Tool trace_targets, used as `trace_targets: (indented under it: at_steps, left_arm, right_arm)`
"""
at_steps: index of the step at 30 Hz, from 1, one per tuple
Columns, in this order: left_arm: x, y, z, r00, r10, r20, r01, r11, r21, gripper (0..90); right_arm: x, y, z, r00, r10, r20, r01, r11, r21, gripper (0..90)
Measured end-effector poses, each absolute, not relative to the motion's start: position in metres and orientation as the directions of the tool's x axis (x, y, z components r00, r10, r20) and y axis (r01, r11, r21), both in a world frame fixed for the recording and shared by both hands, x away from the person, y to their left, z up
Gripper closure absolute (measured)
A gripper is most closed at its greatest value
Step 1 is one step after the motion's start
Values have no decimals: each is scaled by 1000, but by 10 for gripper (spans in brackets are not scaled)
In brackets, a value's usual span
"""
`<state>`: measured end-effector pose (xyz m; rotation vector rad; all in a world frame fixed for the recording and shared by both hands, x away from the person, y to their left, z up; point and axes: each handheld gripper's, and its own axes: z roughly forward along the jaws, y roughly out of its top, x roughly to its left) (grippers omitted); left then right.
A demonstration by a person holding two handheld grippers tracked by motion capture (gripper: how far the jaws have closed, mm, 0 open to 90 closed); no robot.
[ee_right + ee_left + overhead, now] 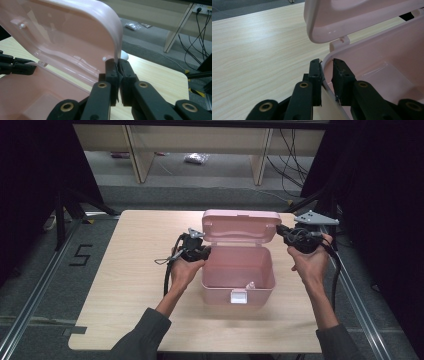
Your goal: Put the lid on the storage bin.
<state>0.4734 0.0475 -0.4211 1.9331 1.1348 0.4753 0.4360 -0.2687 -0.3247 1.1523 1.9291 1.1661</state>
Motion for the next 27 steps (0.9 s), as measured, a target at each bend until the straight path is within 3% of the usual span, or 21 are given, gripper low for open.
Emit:
trace_targets:
  at_steps: [5,15,27]
  left_arm:
    - [470,54,-421,533,838,-114,534,-229,814,705]
    - [452,69,-408,575,804,-148,528,-227,818,595]
    - [419,86,-395,658,737,-156,524,-299,797,461]
  right_arm:
    - [434,-271,-325,-454,887,-88,349,268,898,875]
    - [424,-273,-329,-463,885,-52,361,242,901,867]
    - [415,-278,-335,-487,873,-31,360,233,903,858]
